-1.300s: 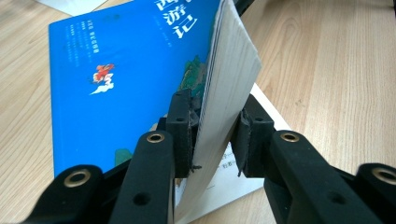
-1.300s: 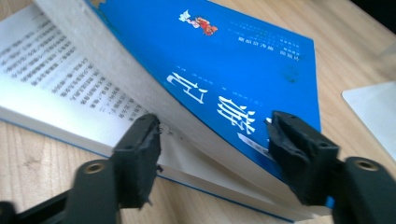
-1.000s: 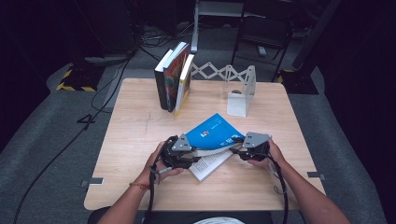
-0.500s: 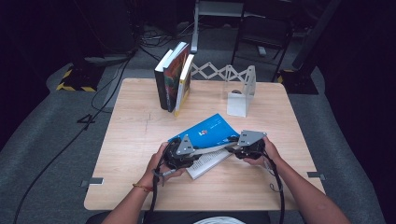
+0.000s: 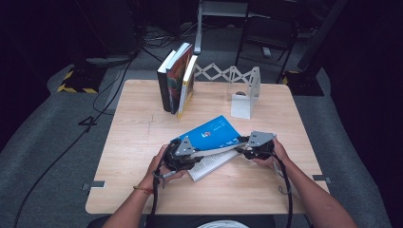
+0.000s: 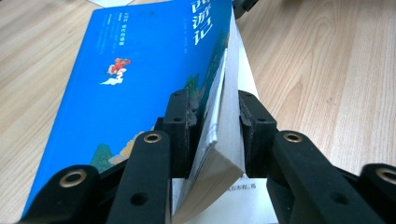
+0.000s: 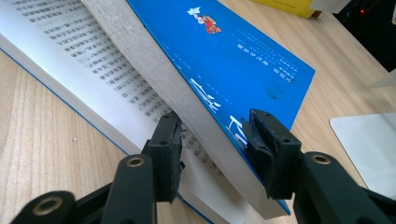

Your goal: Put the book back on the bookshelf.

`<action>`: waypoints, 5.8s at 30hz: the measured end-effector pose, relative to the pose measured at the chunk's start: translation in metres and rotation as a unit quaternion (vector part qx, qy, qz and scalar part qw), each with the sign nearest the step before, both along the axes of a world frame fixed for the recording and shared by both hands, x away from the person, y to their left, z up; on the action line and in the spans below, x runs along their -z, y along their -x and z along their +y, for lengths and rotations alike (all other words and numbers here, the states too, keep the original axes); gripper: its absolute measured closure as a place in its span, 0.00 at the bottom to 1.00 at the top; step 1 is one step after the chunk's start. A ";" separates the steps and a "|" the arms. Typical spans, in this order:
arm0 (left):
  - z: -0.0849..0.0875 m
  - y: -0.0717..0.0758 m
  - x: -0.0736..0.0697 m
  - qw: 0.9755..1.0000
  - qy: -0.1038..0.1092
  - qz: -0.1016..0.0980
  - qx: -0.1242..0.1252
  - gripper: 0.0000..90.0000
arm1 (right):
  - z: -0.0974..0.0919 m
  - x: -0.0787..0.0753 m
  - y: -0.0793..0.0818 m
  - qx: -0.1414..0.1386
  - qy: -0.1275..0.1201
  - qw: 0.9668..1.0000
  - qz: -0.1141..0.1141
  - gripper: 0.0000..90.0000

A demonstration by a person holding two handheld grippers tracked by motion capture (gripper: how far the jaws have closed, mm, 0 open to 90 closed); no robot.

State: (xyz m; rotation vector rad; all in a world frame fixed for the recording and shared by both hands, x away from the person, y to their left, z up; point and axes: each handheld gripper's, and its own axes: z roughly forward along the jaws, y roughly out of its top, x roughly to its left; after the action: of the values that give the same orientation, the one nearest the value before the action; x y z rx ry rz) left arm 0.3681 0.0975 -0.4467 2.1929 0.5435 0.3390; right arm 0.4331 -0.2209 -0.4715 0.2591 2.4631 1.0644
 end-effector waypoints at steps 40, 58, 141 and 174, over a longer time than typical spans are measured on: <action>-0.038 -0.022 -0.001 0.997 -0.065 -0.030 0.021 0.74 | -0.010 -0.018 0.019 0.022 0.018 1.000 -0.008 0.68; -0.009 -0.027 0.001 0.998 -0.049 -0.005 0.035 0.76 | -0.033 -0.007 -0.003 0.011 -0.044 0.999 -0.009 0.51; -0.043 -0.008 -0.008 0.999 -0.038 -0.034 -0.001 0.79 | -0.006 -0.045 0.028 -0.017 -0.107 0.994 0.014 0.52; -0.016 -0.013 -0.032 0.997 0.067 -0.040 -0.030 0.83 | -0.010 0.024 -0.012 0.040 -0.095 0.985 0.136 0.47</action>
State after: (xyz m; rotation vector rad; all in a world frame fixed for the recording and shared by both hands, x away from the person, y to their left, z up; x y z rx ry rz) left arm 0.3807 0.0813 -0.4149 2.0291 0.5717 0.4081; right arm 0.4450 -0.2312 -0.4959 0.5946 2.5610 1.3041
